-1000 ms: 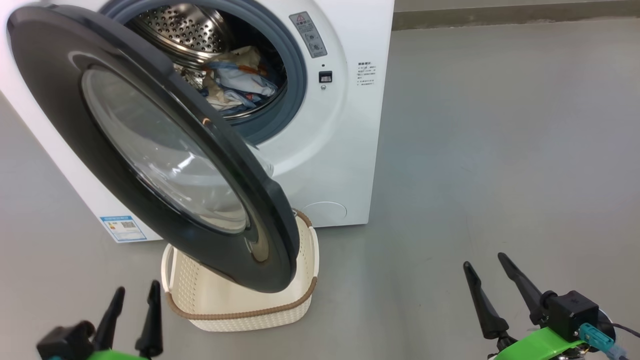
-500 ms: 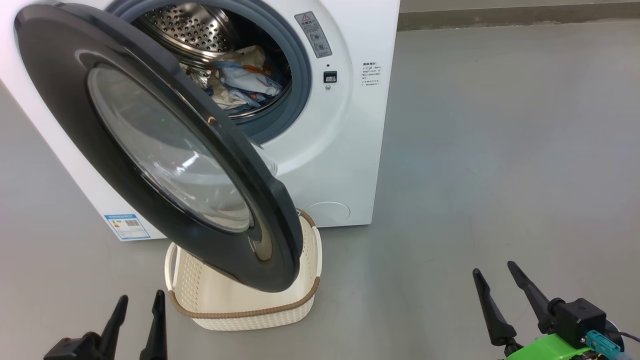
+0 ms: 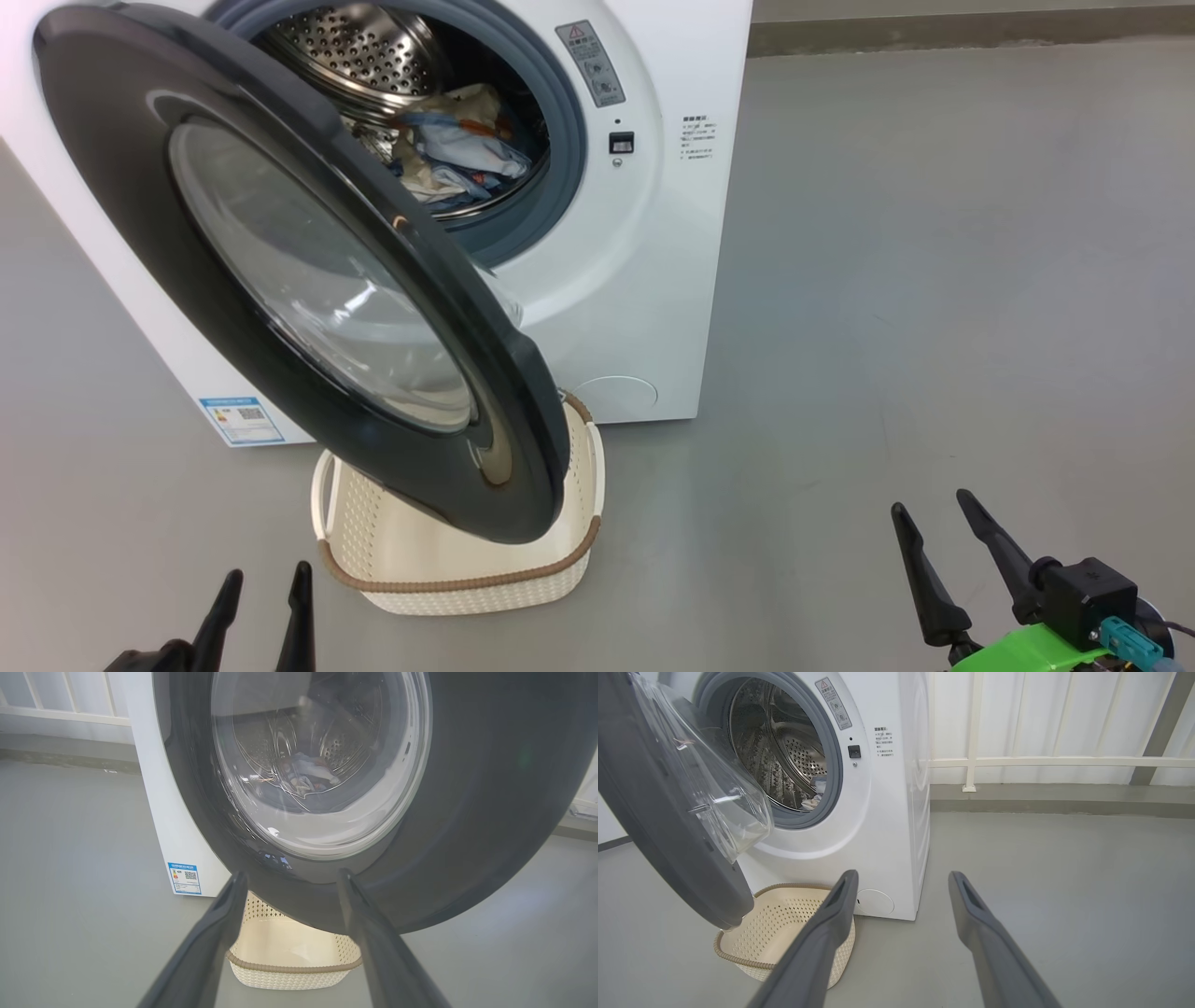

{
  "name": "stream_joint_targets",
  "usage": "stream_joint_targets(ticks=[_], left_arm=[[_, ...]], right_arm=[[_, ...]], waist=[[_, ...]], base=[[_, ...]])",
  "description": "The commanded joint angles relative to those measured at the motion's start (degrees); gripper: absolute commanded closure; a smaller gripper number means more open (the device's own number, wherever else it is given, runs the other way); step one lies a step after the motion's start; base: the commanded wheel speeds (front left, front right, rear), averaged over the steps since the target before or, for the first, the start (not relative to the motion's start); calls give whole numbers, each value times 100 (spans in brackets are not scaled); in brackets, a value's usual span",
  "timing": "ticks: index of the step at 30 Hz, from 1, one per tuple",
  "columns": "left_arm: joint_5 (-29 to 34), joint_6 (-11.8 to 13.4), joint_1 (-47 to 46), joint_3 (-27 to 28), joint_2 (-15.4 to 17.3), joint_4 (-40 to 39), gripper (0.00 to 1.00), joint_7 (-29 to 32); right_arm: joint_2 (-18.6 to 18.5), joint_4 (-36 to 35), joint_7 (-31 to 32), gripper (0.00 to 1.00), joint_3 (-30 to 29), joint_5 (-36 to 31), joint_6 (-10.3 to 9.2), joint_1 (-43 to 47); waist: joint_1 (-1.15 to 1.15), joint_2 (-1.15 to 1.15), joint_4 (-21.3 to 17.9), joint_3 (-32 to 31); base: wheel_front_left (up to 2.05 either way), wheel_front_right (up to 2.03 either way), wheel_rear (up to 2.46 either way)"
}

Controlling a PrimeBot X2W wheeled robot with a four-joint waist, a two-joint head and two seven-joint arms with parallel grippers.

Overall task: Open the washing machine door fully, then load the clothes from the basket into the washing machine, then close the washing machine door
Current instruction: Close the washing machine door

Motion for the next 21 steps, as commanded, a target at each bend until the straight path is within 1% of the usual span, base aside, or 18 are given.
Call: stream_joint_targets(ticks=[1,6,7,9,21], left_arm=[[68,-14,-90,165,80,-176,0,-77],[73,-14,-45,131,98,-197,0,-77],[73,-14,-38,128,99,-198,0,-77],[68,-14,-27,130,104,-198,0,-77],[48,-14,16,165,87,-209,0,-78]], right_arm=[[-63,-111,-28,0,66,-71,8,-25],[-47,-69,-28,0,-23,-100,8,-25],[-38,-54,-28,53,-42,-107,8,-27],[-24,-37,-28,100,-73,-120,8,-33],[26,-12,-28,100,-130,-168,8,-78]], waist=[[0,0,18,-4],[0,0,45,-16],[0,0,49,-19],[0,0,53,-26],[0,0,69,-36]], base=[[0,0,0],[0,0,0],[0,0,0],[0,0,0],[0,0,0]])
